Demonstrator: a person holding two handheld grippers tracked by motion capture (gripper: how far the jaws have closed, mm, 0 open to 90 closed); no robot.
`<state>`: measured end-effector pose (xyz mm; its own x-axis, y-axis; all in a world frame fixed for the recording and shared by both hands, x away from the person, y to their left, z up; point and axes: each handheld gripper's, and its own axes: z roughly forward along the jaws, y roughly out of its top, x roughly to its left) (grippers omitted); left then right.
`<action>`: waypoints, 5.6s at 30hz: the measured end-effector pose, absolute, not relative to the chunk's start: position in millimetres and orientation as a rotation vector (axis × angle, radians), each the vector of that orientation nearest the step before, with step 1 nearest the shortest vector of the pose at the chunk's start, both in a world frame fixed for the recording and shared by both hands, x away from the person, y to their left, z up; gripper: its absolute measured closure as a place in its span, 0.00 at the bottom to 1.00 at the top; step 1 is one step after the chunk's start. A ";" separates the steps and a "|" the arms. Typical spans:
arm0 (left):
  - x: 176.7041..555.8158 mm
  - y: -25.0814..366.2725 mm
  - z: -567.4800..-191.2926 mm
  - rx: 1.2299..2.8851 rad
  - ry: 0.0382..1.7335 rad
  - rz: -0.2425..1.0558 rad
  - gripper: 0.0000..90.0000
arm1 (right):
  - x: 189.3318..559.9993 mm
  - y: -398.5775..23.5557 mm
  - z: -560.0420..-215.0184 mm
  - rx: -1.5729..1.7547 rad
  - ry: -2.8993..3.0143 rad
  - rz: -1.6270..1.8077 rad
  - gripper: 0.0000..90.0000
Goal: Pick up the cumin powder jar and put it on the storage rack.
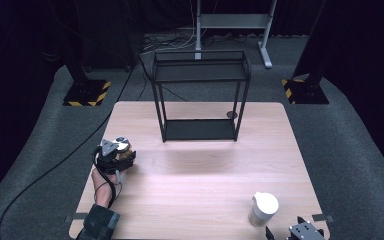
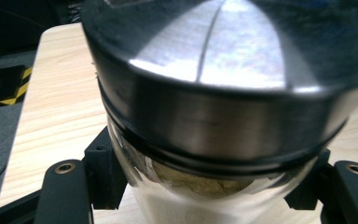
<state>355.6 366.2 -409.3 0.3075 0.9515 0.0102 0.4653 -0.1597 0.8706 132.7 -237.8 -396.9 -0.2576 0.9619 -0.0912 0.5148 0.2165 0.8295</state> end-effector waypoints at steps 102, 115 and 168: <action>439.7 294.5 -307.4 1.912 0.847 0.559 0.34 | 130.1 -239.6 -394.1 1.349 1.877 0.911 0.00; 450.2 286.6 -290.4 1.920 0.819 0.569 0.34 | 130.2 -239.7 -393.8 1.349 1.877 0.914 0.00; 463.6 284.3 -231.1 1.866 0.762 0.601 0.34 | 130.1 -240.2 -393.2 1.347 1.875 0.906 0.00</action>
